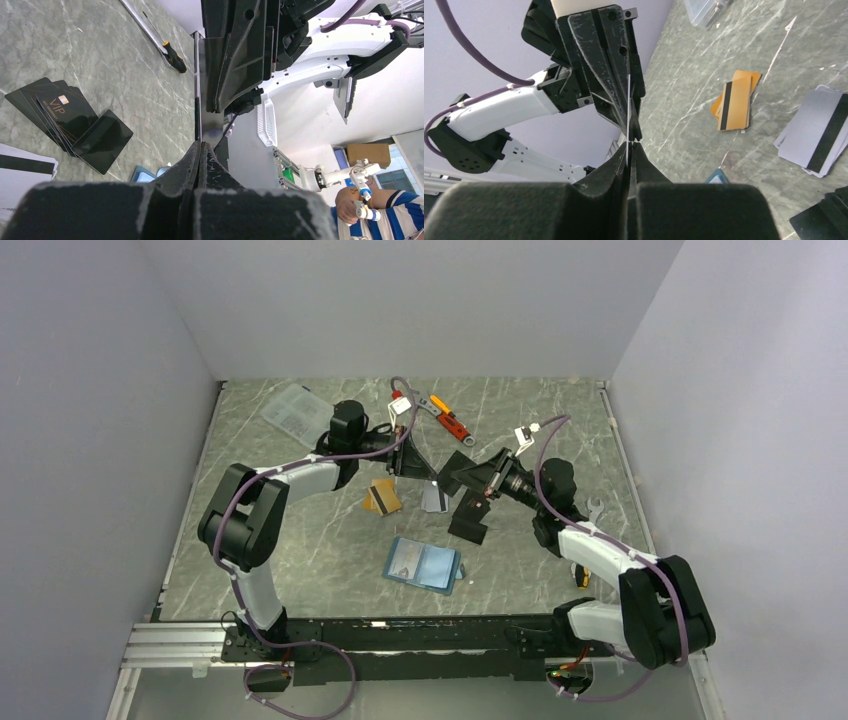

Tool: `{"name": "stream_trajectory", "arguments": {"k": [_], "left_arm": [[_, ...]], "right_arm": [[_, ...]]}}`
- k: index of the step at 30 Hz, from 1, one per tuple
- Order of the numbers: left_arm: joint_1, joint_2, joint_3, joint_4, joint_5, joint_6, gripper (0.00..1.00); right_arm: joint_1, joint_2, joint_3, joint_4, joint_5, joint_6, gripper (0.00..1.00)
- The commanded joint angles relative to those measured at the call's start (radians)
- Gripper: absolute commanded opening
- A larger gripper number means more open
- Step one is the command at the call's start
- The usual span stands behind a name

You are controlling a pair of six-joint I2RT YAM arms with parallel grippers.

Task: Put the credit cards into the card holder
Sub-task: Insert the credit card into the card holder.

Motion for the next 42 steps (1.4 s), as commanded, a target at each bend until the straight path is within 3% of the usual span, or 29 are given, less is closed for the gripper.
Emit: {"name": "stream_trajectory", "arguments": {"k": [1,3,5,7,9,14,17,19,23,30,35,42], "left_arm": [[-0.003,-0.028,-0.011,0.055,0.015,-0.019,0.00],[-0.005,-0.032,-0.013,0.039,0.012,-0.005,0.04],[-0.005,-0.040,-0.005,-0.038,0.002,0.044,0.21],[-0.004,-0.051,0.005,-0.107,-0.011,0.102,0.34],[-0.004,-0.070,0.021,-0.201,-0.027,0.183,0.37],[-0.018,-0.135,0.168,-0.732,-0.090,0.642,0.52],[-0.058,-0.197,0.235,-1.084,-0.213,1.052,0.55],[-0.084,-0.248,0.191,-1.182,-0.311,1.225,0.55],[-0.118,-0.291,0.054,-1.255,-0.451,1.407,0.52],[-0.235,-0.257,-0.083,-1.185,-0.721,1.452,0.43],[-0.293,-0.202,-0.084,-1.179,-0.816,1.458,0.40],[-0.317,-0.172,-0.103,-1.151,-0.878,1.460,0.37]], "right_arm": [[0.012,-0.035,0.054,0.056,0.004,0.001,0.01],[0.013,-0.073,0.059,0.001,0.014,-0.013,0.00],[0.015,-0.117,0.067,-0.081,0.031,-0.037,0.00],[0.025,-0.168,0.096,-0.254,0.069,-0.088,0.00],[0.045,-0.212,0.135,-0.470,0.114,-0.163,0.00],[0.174,-0.257,0.166,-0.840,0.235,-0.267,0.00],[0.259,-0.232,0.126,-0.908,0.254,-0.237,0.00],[0.304,-0.208,0.105,-0.960,0.279,-0.225,0.00],[0.353,-0.177,0.053,-0.974,0.261,-0.207,0.00],[0.356,-0.183,-0.016,-1.020,0.214,-0.231,0.00],[0.354,-0.240,-0.056,-1.040,0.212,-0.236,0.00],[0.347,-0.167,-0.054,-1.012,0.179,-0.271,0.00]]}}
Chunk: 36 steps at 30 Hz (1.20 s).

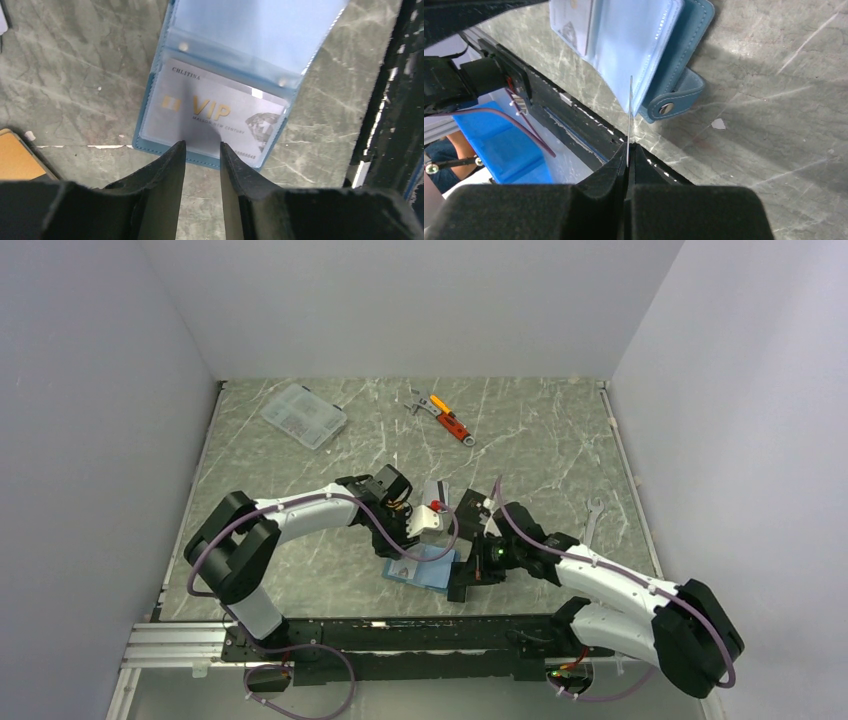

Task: Put the credit cards into the card holder
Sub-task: Insert the credit card into the card holder.

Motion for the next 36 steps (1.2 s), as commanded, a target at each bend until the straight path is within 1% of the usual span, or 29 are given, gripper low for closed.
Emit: {"name": "stream_trajectory", "arguments": {"k": [1,6,13,18,21,26,36], "left_arm": [[-0.009,0.004,-0.005,0.041,-0.061,0.024,0.36],[-0.013,0.002,-0.024,0.053,-0.074,0.020,0.36],[-0.014,0.005,-0.028,0.056,-0.082,0.022,0.35],[-0.013,0.007,-0.027,0.054,-0.072,0.017,0.34],[-0.013,0.007,-0.024,0.051,-0.064,0.019,0.34],[-0.015,0.012,-0.018,0.049,-0.058,0.017,0.34],[-0.015,0.012,-0.014,0.039,-0.058,0.016,0.34]], "right_arm": [[-0.010,0.047,0.009,0.020,-0.039,-0.039,0.00],[-0.034,0.098,0.015,0.036,-0.085,-0.068,0.00],[-0.051,0.121,0.017,0.063,-0.117,-0.086,0.00],[-0.061,0.052,0.035,-0.013,-0.099,-0.108,0.00],[-0.067,0.024,0.035,-0.021,-0.114,-0.108,0.00],[-0.068,0.080,0.030,0.035,-0.149,-0.108,0.00],[-0.069,0.153,0.012,0.088,-0.168,-0.106,0.00]]}}
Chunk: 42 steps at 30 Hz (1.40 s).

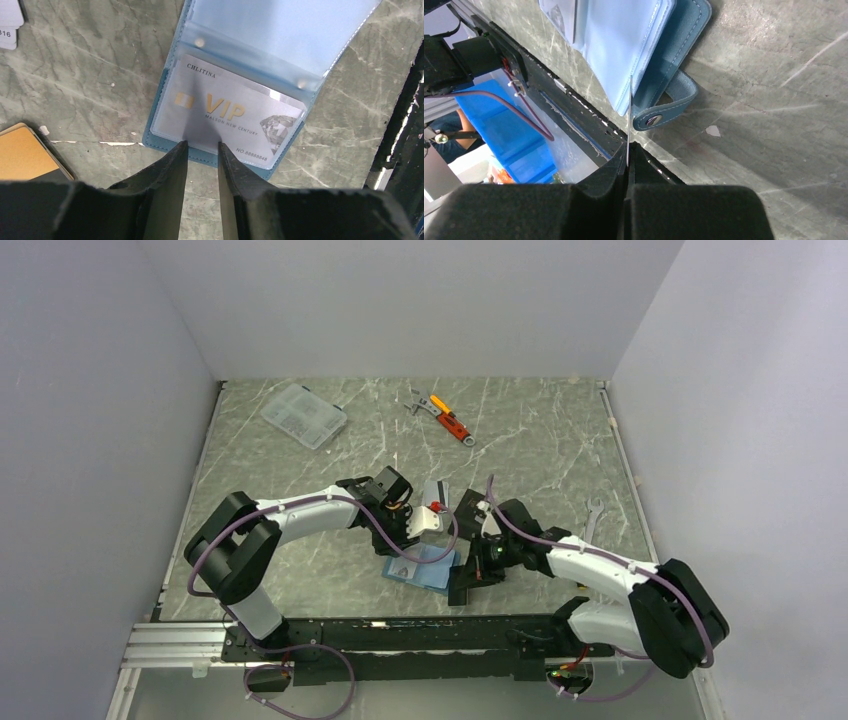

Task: Put the credit cards into the card holder
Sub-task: Insert the credit card into the card holder.

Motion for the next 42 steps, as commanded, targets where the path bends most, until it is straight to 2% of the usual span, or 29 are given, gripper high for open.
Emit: {"name": "stream_trajectory", "arguments": {"k": [1,17,42], "left_arm": [[-0.005,0.007,0.005,-0.004,0.012,0.010,0.34],[-0.009,0.009,0.006,-0.004,0.008,0.014,0.33],[-0.016,0.009,0.006,-0.006,0.007,0.017,0.30]], "right_arm": [[-0.003,0.013,0.008,0.060,-0.031,-0.006,0.00],[-0.004,0.045,-0.073,0.129,-0.043,0.028,0.00],[-0.005,0.073,-0.031,0.136,-0.079,-0.011,0.00]]}}
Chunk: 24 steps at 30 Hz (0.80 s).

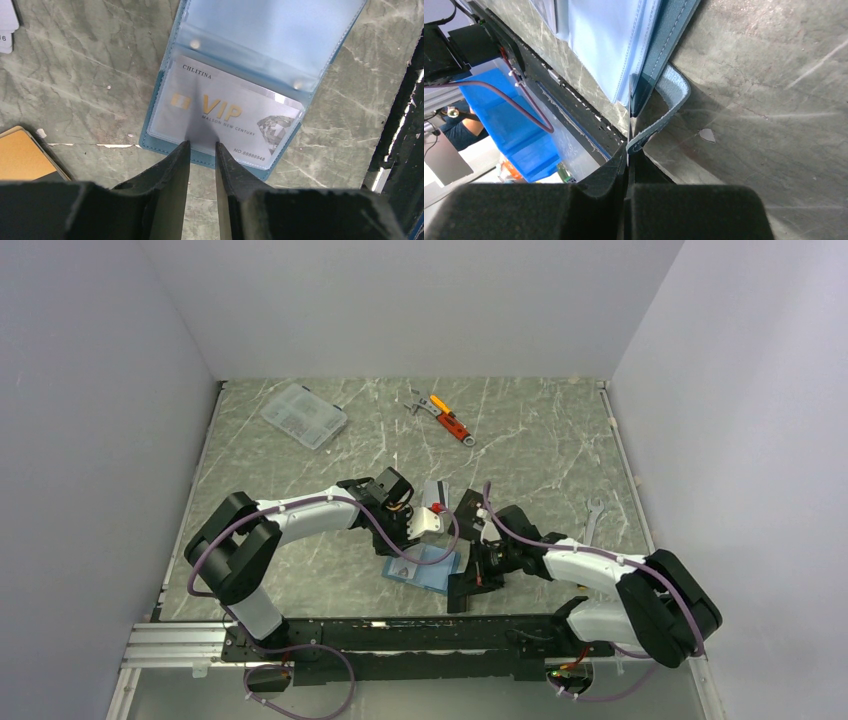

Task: Put the credit cards into the card holder
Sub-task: Insert the credit card into the card holder.

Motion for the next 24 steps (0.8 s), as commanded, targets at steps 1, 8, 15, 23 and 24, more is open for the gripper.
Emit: {"name": "stream_trajectory", "arguments": {"k": [1,8,15,23,24], "left_arm": [[-0.008,0.009,0.006,-0.003,0.008,0.016,0.30],[-0.007,0.007,0.007,-0.009,0.007,0.016,0.29],[-0.008,0.007,0.007,-0.012,0.006,0.016,0.29],[-0.006,-0.003,0.017,-0.041,0.005,0.037,0.28],[-0.006,-0.010,0.018,-0.048,0.007,0.047,0.28]], "right_arm": [[-0.002,0.011,0.035,0.030,-0.020,-0.021,0.00],[-0.002,0.008,0.067,0.014,-0.038,-0.040,0.00],[-0.002,0.020,0.073,0.020,-0.044,-0.042,0.00],[0.003,0.026,0.114,0.077,-0.064,-0.006,0.00],[0.003,0.033,0.124,0.082,-0.061,-0.004,0.00]]}}
